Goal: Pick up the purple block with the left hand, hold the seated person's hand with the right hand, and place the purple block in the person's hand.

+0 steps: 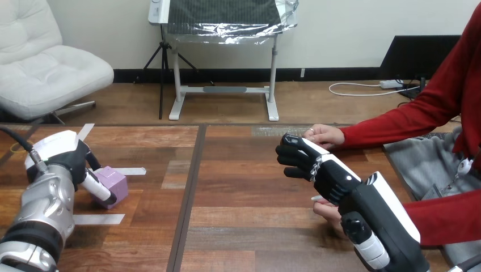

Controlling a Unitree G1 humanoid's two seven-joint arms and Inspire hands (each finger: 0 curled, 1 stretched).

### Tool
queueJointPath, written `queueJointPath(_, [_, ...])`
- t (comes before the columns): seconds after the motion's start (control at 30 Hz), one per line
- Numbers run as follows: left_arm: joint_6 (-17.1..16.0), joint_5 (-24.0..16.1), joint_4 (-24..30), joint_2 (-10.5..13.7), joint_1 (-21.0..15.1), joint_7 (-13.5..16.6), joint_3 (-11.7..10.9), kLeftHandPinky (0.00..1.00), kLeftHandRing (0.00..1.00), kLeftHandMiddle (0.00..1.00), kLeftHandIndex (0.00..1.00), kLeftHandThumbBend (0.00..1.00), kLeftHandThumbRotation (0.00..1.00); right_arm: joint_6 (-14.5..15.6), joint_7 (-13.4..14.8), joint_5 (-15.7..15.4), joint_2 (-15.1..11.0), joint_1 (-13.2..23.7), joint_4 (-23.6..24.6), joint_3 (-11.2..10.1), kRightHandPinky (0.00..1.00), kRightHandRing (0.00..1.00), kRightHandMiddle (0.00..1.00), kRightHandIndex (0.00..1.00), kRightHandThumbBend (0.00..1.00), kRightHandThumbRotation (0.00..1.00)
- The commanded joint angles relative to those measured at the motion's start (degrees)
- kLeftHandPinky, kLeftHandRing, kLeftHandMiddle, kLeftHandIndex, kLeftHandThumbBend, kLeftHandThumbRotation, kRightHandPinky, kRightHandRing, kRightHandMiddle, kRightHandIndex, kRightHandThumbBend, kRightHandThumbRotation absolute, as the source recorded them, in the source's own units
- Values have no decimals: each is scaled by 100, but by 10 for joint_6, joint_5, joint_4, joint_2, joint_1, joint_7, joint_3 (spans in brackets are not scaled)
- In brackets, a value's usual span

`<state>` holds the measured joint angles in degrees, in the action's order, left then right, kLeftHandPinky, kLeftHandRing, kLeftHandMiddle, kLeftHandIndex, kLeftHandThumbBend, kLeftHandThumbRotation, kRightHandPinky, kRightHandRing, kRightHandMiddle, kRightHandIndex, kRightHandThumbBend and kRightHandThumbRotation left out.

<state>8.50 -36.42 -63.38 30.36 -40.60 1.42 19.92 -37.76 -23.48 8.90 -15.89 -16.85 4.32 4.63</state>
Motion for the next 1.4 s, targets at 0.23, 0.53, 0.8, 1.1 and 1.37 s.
queueJointPath(0.23, [8, -10, 16, -2, -45, 0, 16, 21, 31, 42, 62, 74, 17, -4, 6, 2, 5, 15, 28, -8, 84, 87, 88, 89, 93, 100])
queueJointPath(0.53, [12, -8, 10, -2, -49, -8, 22, 22, 33, 44, 62, 75, 22, -8, 8, -1, 5, 15, 27, -10, 83, 87, 88, 89, 93, 100])
queueJointPath(0.8, [14, -10, 10, 0, -50, -20, 28, 28, 42, 50, 64, 76, 29, -7, 8, 1, 5, 15, 27, -10, 82, 86, 88, 89, 93, 100])
queueJointPath(1.1, [16, -10, 13, 0, -51, -30, 30, 51, 63, 65, 67, 78, 34, -4, 9, 0, 5, 13, 30, -10, 82, 86, 88, 89, 94, 100])
queueJointPath(1.37, [22, -19, 15, 0, -51, -35, 39, 67, 77, 77, 71, 78, 40, -9, 10, -1, 8, 14, 27, -10, 82, 86, 88, 89, 94, 100])
